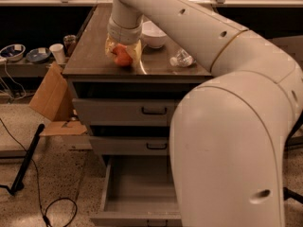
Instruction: Pick apple from bottom drawer and place on counter
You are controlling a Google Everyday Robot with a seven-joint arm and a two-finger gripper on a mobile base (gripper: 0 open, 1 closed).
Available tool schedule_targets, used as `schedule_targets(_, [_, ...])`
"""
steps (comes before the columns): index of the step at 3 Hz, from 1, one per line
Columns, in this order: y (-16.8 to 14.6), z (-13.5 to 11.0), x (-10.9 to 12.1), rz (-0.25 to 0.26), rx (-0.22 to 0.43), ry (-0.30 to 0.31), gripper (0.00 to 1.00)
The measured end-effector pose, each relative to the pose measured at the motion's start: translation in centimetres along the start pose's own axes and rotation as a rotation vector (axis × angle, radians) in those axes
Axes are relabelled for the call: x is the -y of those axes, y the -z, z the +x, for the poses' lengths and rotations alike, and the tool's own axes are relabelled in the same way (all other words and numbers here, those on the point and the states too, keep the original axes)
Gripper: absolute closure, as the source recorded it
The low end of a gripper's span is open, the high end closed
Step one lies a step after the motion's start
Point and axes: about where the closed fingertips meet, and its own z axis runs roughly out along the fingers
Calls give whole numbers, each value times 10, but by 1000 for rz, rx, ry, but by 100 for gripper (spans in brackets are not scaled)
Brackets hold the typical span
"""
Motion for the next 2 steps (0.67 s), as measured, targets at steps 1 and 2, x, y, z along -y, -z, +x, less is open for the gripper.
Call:
schedule_targets(1, [-5,1,-3,-20,10,-13,82])
schedule_targets(2, [-5,2,-3,-24,10,-18,58])
